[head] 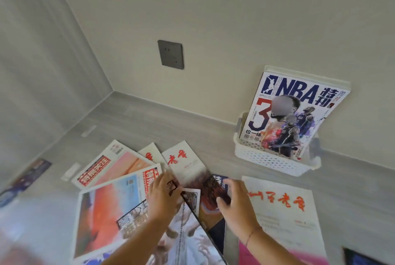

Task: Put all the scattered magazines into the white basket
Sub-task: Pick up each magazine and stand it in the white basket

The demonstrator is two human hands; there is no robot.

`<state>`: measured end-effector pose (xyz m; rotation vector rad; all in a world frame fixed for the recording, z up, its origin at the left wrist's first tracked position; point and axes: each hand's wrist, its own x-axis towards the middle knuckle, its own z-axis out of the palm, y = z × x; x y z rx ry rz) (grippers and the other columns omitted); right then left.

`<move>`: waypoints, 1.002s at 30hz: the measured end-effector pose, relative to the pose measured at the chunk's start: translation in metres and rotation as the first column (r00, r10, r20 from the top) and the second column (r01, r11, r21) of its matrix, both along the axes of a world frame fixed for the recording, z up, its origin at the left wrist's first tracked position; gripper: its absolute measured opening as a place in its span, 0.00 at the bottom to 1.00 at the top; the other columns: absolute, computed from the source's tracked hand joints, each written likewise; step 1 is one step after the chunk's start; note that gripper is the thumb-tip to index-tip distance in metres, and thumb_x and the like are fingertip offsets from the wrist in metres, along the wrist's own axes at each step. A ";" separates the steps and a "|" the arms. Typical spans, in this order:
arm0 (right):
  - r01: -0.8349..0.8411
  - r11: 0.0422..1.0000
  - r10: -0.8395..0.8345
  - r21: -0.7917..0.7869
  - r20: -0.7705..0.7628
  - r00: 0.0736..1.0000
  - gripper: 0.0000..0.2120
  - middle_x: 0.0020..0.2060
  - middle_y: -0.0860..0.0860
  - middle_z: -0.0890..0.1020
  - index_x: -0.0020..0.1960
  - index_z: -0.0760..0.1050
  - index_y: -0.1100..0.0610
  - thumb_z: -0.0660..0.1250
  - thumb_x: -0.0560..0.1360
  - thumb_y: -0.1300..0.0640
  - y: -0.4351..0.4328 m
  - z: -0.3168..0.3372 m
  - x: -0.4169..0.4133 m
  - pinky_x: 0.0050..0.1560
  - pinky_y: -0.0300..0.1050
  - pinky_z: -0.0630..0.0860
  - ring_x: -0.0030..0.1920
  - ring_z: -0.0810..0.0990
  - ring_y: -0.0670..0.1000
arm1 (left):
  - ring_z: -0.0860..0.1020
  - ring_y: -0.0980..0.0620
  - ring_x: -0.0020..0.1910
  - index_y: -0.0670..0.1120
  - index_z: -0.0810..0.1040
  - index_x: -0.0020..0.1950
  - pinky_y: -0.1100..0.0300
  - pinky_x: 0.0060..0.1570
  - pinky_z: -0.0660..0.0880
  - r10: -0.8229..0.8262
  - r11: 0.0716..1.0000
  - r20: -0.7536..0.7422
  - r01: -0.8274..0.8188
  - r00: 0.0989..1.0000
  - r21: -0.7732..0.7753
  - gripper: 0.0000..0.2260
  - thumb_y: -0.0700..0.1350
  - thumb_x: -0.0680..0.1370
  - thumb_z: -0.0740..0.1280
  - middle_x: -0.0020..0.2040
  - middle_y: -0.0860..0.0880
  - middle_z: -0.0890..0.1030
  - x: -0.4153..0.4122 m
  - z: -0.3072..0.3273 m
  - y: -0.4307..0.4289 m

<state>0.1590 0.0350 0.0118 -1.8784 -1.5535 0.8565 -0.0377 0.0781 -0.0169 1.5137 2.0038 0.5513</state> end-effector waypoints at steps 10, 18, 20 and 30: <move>-0.044 0.945 0.078 -0.324 0.094 0.992 0.18 0.53 0.52 0.73 0.57 0.70 0.56 0.67 0.71 0.48 -0.022 -0.023 -0.077 0.52 0.51 0.76 0.54 0.75 0.55 | 0.65 0.41 0.68 0.41 0.64 0.71 0.47 0.67 0.63 0.421 0.906 0.055 -0.418 0.905 -0.068 0.31 0.43 0.71 0.72 0.70 0.41 0.67 -0.084 -0.016 -0.099; -0.023 0.913 -0.070 -0.408 -0.212 0.975 0.11 0.42 0.55 0.82 0.51 0.76 0.61 0.69 0.69 0.64 -0.019 -0.039 -0.068 0.41 0.39 0.73 0.40 0.80 0.51 | 0.79 0.49 0.32 0.41 0.73 0.59 0.58 0.30 0.79 0.661 0.743 0.533 -0.560 0.529 -0.367 0.16 0.43 0.73 0.71 0.45 0.41 0.80 -0.067 0.004 -0.101; -0.036 0.908 -0.102 -0.417 -0.304 0.947 0.05 0.37 0.60 0.83 0.47 0.77 0.65 0.66 0.73 0.64 -0.017 -0.041 -0.062 0.38 0.39 0.72 0.35 0.80 0.55 | 0.75 0.51 0.25 0.40 0.77 0.50 0.61 0.24 0.76 0.628 0.772 0.595 -0.500 0.502 -0.393 0.07 0.41 0.75 0.69 0.35 0.42 0.79 -0.061 0.008 -0.099; 0.162 0.958 -0.282 -0.235 -0.688 0.669 0.05 0.44 0.57 0.82 0.45 0.77 0.61 0.63 0.76 0.64 -0.002 0.000 0.004 0.39 0.44 0.76 0.36 0.82 0.53 | 0.83 0.46 0.50 0.49 0.82 0.48 0.47 0.53 0.78 0.311 0.950 0.774 -0.166 0.551 -0.264 0.08 0.46 0.79 0.62 0.45 0.45 0.84 -0.008 0.035 -0.068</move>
